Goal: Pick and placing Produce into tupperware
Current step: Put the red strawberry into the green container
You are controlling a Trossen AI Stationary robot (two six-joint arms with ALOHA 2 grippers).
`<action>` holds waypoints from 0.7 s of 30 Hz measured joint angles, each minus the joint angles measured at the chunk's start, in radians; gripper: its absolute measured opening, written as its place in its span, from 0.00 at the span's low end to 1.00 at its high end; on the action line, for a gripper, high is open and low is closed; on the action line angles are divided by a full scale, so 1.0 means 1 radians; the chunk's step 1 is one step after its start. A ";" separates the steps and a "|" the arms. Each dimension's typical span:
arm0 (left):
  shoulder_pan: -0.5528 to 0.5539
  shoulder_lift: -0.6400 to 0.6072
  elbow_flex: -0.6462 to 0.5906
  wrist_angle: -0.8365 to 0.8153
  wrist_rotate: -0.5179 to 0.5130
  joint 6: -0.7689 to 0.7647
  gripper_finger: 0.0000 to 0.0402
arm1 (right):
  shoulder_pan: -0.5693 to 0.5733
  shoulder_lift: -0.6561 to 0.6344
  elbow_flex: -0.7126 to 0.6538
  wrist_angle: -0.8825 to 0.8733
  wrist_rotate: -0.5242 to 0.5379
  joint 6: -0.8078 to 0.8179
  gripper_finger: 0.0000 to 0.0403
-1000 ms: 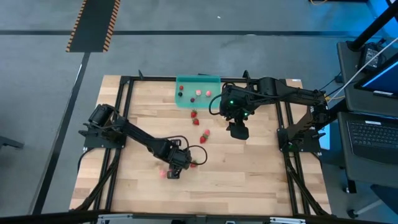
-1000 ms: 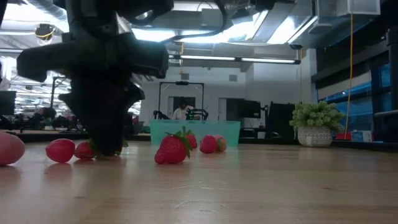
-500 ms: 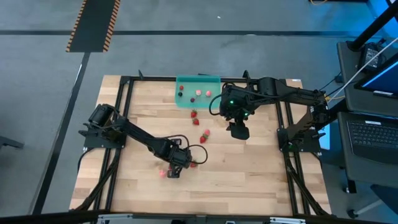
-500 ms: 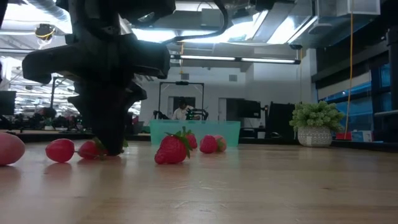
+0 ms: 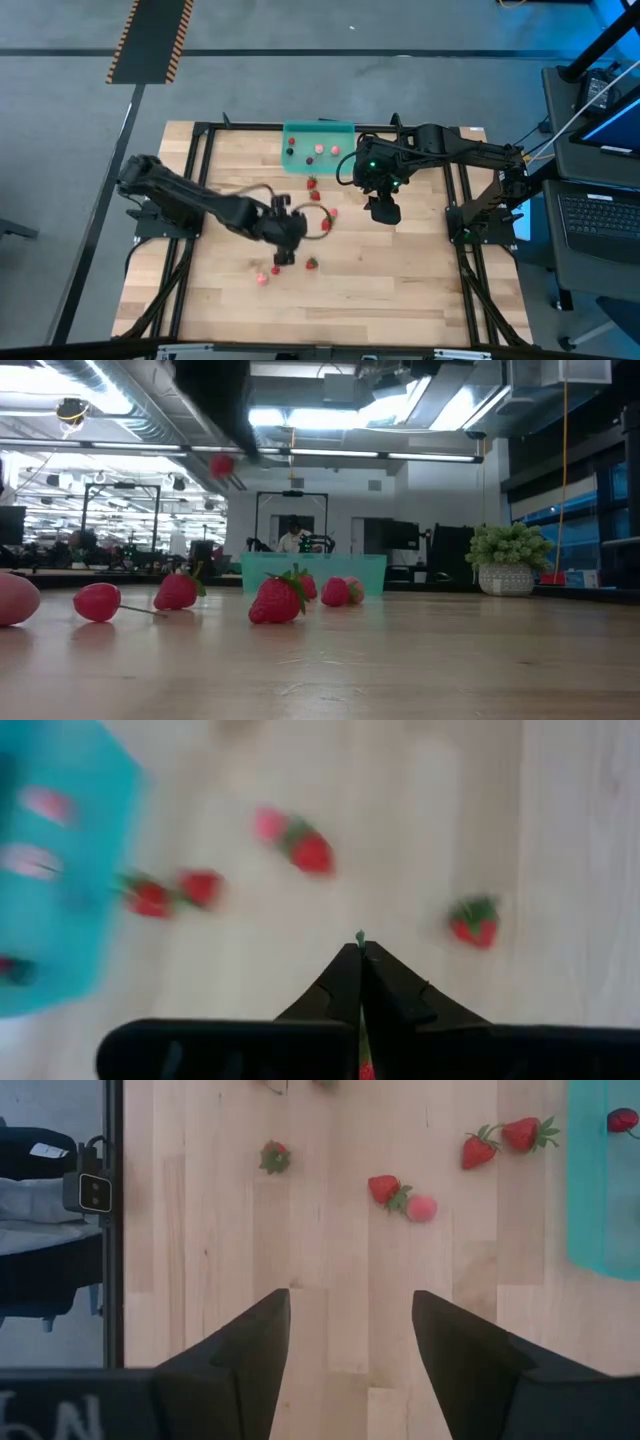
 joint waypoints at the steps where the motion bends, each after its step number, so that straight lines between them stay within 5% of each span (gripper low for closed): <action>1: 0.007 -0.026 0.020 -0.007 -0.019 0.013 0.00 | 0.000 0.000 0.000 0.000 0.000 0.010 0.53; 7: 0.093 -0.179 0.065 -0.011 -0.042 0.121 0.00 | 0.003 0.000 0.000 -0.018 0.000 0.016 0.53; 13: 0.331 -0.237 0.064 0.061 -0.016 0.240 0.00 | 0.004 0.000 0.000 -0.034 0.000 -0.098 0.53; 21: 0.671 -0.188 0.064 0.411 0.303 0.435 0.00 | 0.004 0.000 0.000 -0.070 0.000 -0.220 0.53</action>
